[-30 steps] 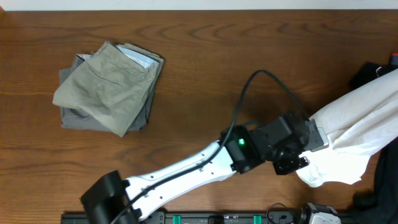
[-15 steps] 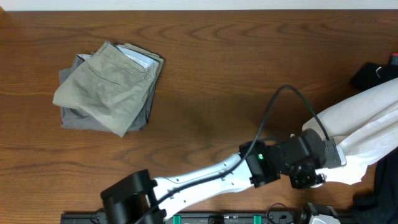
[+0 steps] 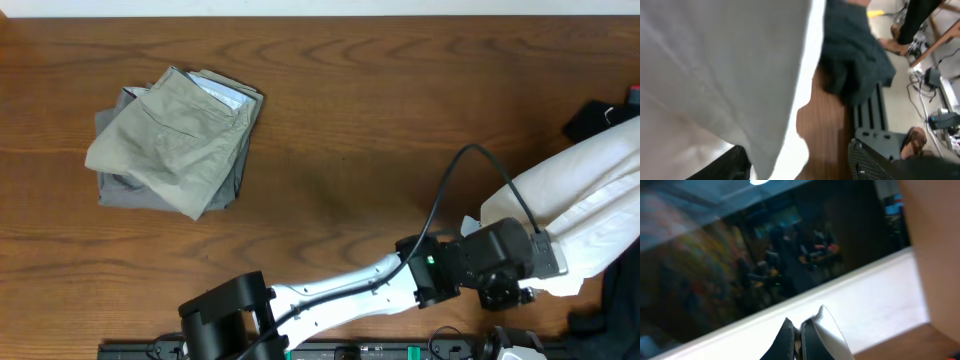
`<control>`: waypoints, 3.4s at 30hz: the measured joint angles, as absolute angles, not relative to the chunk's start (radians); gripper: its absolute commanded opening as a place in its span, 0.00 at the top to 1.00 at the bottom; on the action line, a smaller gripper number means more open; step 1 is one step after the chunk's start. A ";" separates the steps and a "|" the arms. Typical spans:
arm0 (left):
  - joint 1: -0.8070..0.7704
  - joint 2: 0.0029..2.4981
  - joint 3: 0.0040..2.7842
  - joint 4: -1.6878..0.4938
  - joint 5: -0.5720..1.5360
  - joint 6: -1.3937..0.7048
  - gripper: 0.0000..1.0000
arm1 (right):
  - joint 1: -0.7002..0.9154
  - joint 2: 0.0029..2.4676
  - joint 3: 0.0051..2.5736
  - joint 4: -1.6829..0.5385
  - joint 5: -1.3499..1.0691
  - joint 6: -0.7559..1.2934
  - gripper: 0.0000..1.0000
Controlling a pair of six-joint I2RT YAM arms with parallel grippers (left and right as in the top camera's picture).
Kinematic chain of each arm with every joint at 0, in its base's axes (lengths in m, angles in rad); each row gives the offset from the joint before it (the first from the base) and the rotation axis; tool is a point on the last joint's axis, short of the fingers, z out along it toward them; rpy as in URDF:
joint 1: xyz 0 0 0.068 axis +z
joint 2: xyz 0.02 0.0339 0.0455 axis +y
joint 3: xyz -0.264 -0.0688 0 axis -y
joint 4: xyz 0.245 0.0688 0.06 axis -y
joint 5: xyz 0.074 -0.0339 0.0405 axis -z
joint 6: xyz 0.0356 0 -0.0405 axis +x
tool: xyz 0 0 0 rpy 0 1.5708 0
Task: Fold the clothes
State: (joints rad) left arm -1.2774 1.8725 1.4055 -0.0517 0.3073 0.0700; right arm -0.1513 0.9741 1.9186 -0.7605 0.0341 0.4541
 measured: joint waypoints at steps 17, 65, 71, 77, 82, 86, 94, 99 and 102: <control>-1.287 1.877 1.406 0.012 0.218 0.056 0.37 | -0.151 0.974 1.988 -0.705 -0.134 0.521 0.99; -1.274 1.505 1.401 -0.700 -0.516 -0.262 0.94 | -0.151 1.006 2.009 -0.904 0.109 0.360 0.96; -1.205 1.291 1.401 -0.849 -0.625 -0.254 0.94 | -0.151 1.059 2.009 -0.970 0.118 0.297 0.96; -1.119 1.109 1.401 -0.863 -0.671 -0.181 0.94 | -0.151 1.111 2.009 -1.017 0.166 0.272 0.97; -1.062 1.023 1.401 -0.843 -0.688 -0.079 0.94 | -0.151 1.160 2.009 -1.082 0.195 0.263 0.99; -1.047 0.990 1.409 -0.808 -0.711 0.008 0.94 | -0.151 1.212 2.009 -1.152 0.181 0.232 0.99; -1.047 0.989 1.577 -0.800 -0.722 0.164 0.95 | -0.151 1.272 2.009 -1.250 0.019 0.175 0.99; -1.047 0.986 1.659 -0.799 -0.757 0.235 0.94 | -0.151 1.245 2.009 -1.269 -0.044 0.162 0.99; -1.047 0.986 1.699 -0.801 -0.784 0.272 0.94 | -0.151 1.219 2.009 -1.271 -0.051 0.157 0.99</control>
